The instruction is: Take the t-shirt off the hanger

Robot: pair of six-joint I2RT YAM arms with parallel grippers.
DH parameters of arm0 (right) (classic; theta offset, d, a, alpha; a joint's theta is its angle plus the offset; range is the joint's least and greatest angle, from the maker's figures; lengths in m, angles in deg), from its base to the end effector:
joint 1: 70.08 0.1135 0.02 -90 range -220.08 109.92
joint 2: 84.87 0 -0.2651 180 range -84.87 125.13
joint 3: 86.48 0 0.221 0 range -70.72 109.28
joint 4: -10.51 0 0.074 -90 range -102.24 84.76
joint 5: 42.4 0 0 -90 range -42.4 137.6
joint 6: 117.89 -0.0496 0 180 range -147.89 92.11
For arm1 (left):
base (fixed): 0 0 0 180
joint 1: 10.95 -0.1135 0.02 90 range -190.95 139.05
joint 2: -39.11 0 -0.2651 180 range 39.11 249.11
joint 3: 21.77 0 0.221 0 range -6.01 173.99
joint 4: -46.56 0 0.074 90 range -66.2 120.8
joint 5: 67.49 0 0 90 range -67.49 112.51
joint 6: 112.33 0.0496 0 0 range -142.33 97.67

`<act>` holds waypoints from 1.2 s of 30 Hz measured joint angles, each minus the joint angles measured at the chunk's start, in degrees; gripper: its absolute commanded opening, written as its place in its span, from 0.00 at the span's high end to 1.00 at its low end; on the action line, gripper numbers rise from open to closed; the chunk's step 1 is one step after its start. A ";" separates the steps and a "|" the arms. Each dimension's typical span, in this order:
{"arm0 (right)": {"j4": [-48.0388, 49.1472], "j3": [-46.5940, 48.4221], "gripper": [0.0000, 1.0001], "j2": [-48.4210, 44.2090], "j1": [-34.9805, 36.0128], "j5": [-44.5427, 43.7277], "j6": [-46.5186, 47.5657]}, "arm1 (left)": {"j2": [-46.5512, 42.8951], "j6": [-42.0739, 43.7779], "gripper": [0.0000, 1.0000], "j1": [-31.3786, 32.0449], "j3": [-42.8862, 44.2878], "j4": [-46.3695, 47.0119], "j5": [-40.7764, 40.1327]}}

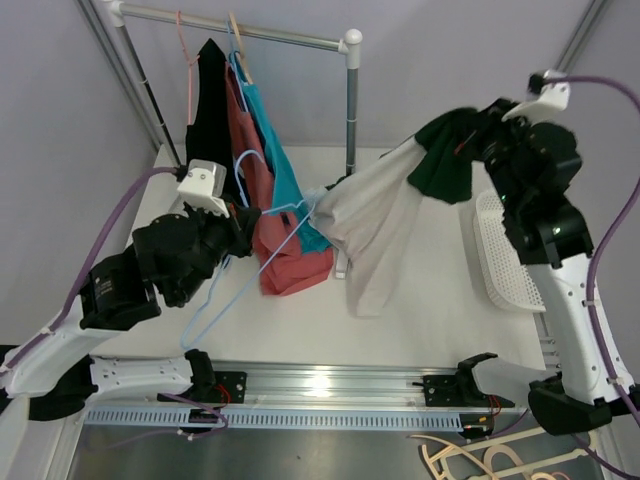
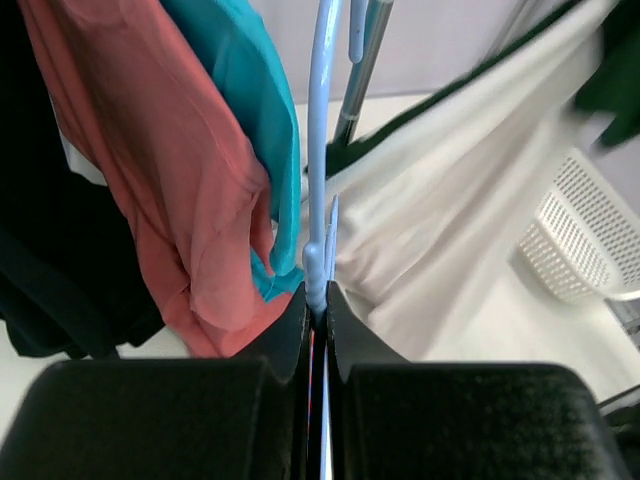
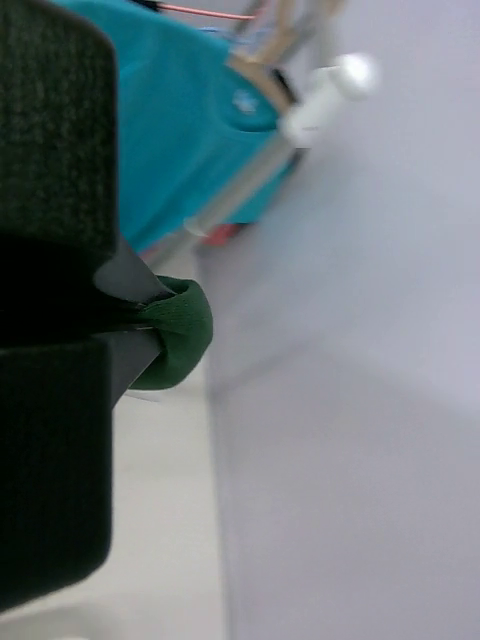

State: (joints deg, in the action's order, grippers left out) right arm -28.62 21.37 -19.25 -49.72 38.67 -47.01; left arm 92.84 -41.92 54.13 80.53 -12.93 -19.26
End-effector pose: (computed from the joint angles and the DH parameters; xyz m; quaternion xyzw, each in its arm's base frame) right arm 0.1874 0.0613 0.5101 0.0491 0.6862 0.1941 0.6993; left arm 0.0798 -0.0934 0.4719 0.0693 0.7522 -0.1973 0.6248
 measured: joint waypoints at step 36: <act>31.65 27.19 1.00 17.64 -46.40 4.66 -6.14 | 0.94 1.07 0.99 -3.61 -5.44 4.68 0.22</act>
State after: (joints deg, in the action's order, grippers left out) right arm 3.03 48.56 -1.61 -96.12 43.32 -53.15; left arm 93.78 -40.85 50.53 75.09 -8.25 -19.05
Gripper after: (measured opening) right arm 0.011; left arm 0.036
